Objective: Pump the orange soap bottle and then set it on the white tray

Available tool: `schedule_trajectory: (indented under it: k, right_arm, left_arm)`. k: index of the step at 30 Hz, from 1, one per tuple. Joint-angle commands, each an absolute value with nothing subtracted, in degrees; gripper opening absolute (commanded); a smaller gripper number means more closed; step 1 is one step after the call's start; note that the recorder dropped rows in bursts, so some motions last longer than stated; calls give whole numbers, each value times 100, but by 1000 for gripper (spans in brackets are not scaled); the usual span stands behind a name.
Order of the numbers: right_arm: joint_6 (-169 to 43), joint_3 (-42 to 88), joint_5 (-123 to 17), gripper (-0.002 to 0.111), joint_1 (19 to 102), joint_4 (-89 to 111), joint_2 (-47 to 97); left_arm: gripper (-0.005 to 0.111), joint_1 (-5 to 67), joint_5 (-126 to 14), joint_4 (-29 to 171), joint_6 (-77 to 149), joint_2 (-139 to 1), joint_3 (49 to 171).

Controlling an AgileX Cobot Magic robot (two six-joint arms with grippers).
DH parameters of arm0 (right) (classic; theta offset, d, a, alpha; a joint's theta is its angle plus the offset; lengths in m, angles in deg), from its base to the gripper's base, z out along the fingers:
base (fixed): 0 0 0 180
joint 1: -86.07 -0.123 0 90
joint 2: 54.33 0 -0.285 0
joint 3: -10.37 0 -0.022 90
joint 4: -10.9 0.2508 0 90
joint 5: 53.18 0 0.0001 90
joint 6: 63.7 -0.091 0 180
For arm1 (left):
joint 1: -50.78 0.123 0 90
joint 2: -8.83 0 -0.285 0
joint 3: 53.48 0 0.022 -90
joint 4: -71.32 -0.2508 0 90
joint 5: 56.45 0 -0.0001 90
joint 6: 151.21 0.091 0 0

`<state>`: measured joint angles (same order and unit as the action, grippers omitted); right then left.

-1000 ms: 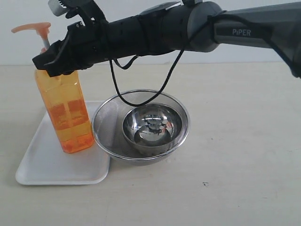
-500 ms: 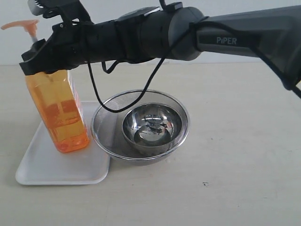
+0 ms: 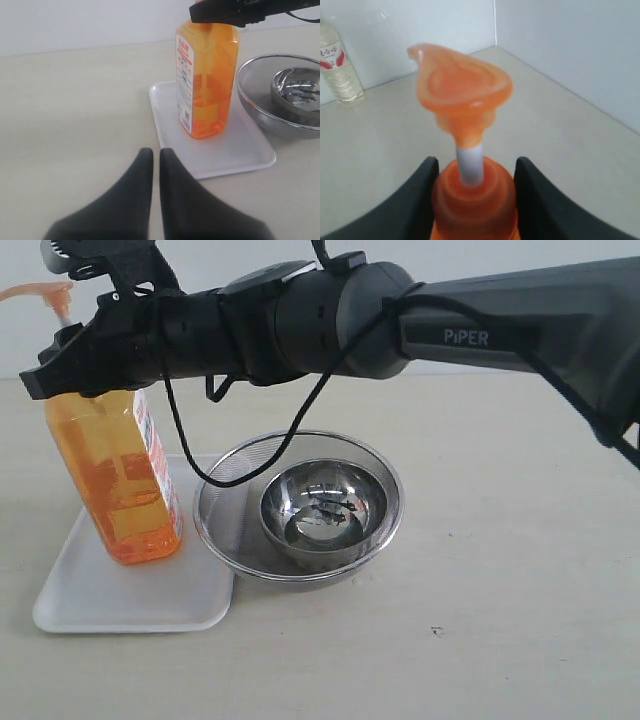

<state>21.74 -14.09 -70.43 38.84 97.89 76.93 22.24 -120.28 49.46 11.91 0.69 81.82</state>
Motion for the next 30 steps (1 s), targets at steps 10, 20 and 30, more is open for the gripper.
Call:
schedule_trajectory:
  k: [10,20,30]
  right_arm:
    - [1965,-1365,-6233,0,3651,9622,7734]
    - [1881,-1353,-5692,0,3505,9598,7734]
    - [1710,-1353,-5464,0,3414,9598,7734]
  left_arm:
    - [5,2221,-11969,4952,1232,105,8158]
    - [5,2221,-11969,4952,1256,105,8158]
    - [5,2221,-11969,4952,1256,105,8158]
